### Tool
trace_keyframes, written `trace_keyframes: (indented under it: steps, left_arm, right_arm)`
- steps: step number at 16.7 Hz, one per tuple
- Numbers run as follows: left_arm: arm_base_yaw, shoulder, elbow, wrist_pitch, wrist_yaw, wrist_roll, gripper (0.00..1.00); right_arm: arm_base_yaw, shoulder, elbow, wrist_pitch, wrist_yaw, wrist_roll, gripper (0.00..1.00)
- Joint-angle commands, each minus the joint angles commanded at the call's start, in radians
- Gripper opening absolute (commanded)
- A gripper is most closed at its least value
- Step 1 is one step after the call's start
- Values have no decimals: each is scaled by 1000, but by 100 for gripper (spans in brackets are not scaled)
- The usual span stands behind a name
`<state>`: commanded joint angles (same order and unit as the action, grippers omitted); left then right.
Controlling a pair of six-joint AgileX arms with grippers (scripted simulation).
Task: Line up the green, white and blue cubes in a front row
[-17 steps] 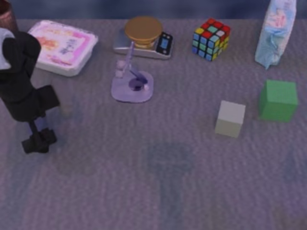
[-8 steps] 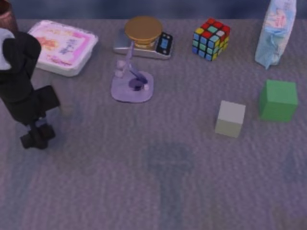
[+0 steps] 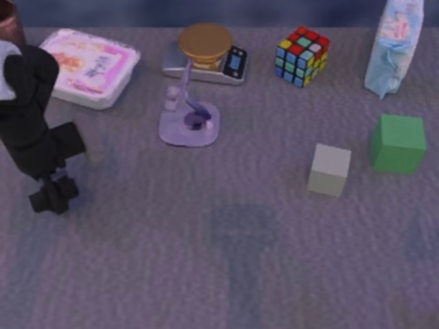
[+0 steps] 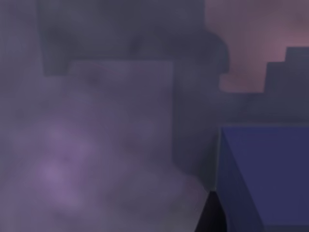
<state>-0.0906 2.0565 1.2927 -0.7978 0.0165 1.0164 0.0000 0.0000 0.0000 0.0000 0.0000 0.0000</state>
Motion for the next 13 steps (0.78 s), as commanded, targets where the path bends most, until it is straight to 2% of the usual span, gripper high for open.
trace_keyframes:
  steps: [3,8,13]
  left_arm:
    - [6,-16,31,-41,0,-1,0]
    - [16,-86,131,-228,-1,-1,0]
    - [13,-99,146,-249,-1,-1,0]
  right_arm:
    - [0,0,0,0,0,0,100]
    - [0,0,0,0,0,0,100]
    - [0,0,0,0,0,0,100]
